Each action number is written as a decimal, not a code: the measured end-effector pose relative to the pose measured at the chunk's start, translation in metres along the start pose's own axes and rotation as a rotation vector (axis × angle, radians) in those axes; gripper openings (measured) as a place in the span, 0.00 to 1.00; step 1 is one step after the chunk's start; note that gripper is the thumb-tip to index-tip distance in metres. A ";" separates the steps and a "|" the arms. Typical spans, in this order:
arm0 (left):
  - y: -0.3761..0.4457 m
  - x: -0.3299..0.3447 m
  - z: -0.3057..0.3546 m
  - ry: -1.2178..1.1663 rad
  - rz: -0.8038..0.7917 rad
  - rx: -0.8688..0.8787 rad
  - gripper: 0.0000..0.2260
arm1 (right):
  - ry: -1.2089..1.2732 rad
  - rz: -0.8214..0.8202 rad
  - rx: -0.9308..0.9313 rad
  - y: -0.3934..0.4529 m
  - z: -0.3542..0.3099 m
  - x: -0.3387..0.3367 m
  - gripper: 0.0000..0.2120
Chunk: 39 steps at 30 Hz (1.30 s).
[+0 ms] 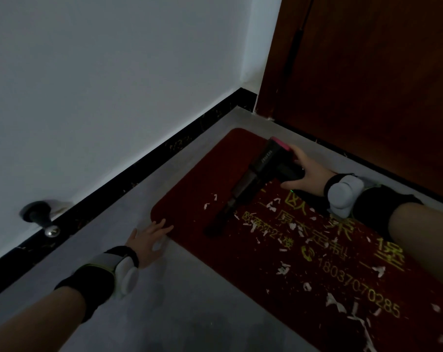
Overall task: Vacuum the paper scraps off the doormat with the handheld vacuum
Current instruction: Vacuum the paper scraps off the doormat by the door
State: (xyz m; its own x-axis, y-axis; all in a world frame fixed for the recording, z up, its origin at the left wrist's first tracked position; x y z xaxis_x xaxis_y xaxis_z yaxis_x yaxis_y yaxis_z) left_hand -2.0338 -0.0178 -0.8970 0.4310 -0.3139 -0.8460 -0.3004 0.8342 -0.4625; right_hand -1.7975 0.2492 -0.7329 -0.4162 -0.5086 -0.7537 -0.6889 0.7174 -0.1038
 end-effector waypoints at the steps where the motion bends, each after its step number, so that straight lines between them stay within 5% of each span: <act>1: -0.001 0.000 0.000 0.009 -0.010 0.002 0.30 | -0.001 0.031 -0.009 0.001 -0.004 -0.003 0.44; 9: -0.004 0.001 -0.001 0.020 -0.023 0.016 0.31 | -0.034 0.425 0.011 0.002 -0.002 -0.026 0.45; 27: -0.003 0.002 -0.001 0.022 -0.017 0.022 0.31 | 0.054 0.010 -0.053 0.004 -0.015 0.028 0.46; 39: -0.004 0.003 -0.001 0.009 -0.025 0.020 0.32 | 0.007 0.523 0.095 0.015 0.010 -0.001 0.46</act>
State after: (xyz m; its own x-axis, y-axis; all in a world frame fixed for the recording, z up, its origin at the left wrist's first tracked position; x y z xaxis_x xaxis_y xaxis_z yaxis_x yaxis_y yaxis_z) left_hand -2.0326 -0.0225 -0.8977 0.4305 -0.3384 -0.8368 -0.2723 0.8352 -0.4779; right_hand -1.8017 0.2653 -0.7395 -0.6936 -0.0742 -0.7166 -0.3316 0.9159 0.2261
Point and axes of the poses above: each hand's wrist, its own y-axis towards the middle knuckle, its own x-axis out of the palm, z = x × y, the point moved 8 cm from there along y, towards the middle knuckle, and after that the axes turned 7 degrees about z, right-handed, at the moved point
